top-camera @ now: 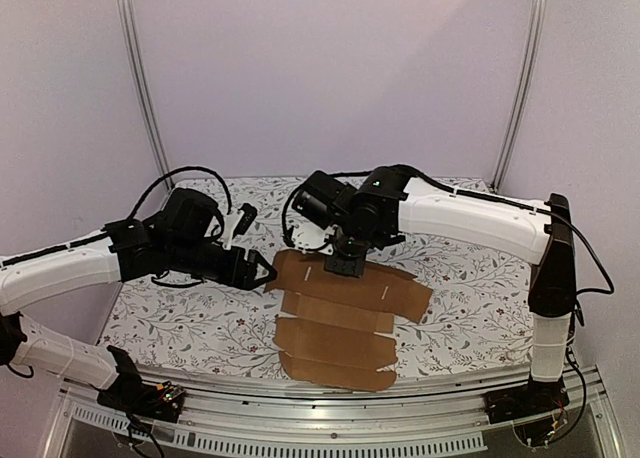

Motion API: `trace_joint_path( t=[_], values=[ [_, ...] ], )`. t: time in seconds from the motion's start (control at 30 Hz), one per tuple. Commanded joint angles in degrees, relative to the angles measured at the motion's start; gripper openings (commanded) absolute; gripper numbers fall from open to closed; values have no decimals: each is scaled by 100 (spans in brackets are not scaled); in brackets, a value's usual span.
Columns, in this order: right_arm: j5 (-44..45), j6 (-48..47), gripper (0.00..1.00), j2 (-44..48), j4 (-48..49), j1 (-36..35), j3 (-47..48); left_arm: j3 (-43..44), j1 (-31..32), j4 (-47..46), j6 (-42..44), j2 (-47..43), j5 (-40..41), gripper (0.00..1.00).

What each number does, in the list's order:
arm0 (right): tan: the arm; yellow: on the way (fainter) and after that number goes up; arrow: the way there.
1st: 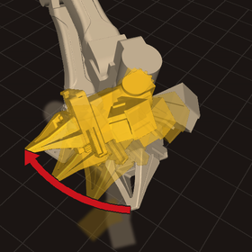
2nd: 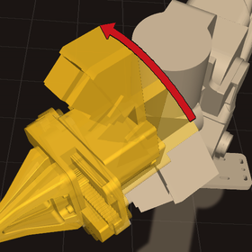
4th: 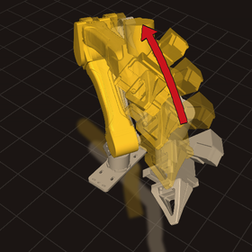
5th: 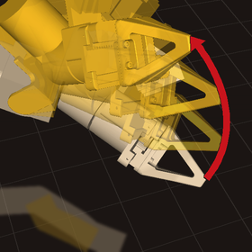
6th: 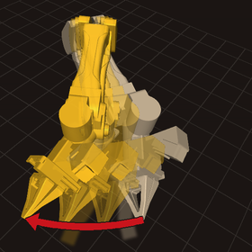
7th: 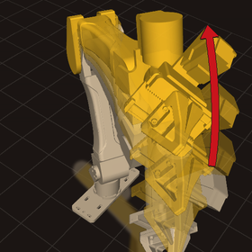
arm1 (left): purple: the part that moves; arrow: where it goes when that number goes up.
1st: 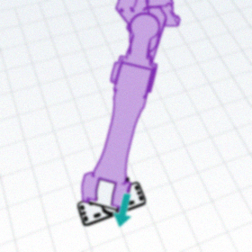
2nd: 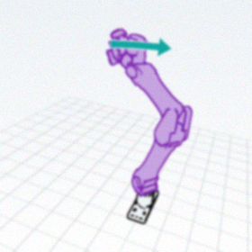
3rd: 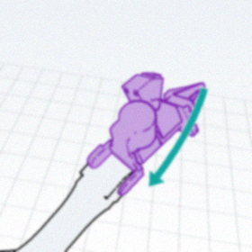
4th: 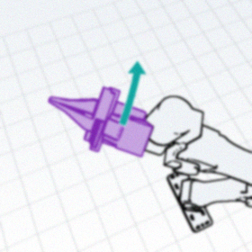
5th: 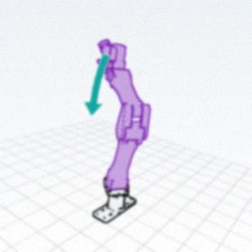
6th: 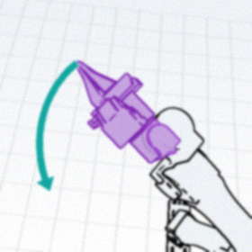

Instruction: Fold the paper box

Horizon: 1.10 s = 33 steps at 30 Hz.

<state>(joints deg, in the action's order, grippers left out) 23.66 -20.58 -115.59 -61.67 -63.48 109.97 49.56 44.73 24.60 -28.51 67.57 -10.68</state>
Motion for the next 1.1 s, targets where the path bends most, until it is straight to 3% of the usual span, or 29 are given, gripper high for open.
trace_joint_path(
  t=[0.0, 0.17, 0.43, 0.7, 0.93, 1.07],
  values=[
    [-189, 241, 0, -70, -193, -56, 136, 163, 203, -167, 149, 130, 442, 65],
    [-332, 328, 0, -60, -283, -56, 215, 276, 317, -205, 298, 350, 592, 58],
    [-451, 421, 0, -99, -393, -54, 430, 470, 514, -235, 438, 675, 697, 34],
    [-558, 455, 3, -116, -418, -51, 471, 470, 559, -167, 529, 644, 829, 0],
    [-642, 492, 14, -62, -383, -27, 421, 411, 578, -106, 679, 494, 858, 0],
    [-726, 519, 36, 162, -313, 77, 253, 301, 594, -84, 779, 386, 840, 0]
  ],
)
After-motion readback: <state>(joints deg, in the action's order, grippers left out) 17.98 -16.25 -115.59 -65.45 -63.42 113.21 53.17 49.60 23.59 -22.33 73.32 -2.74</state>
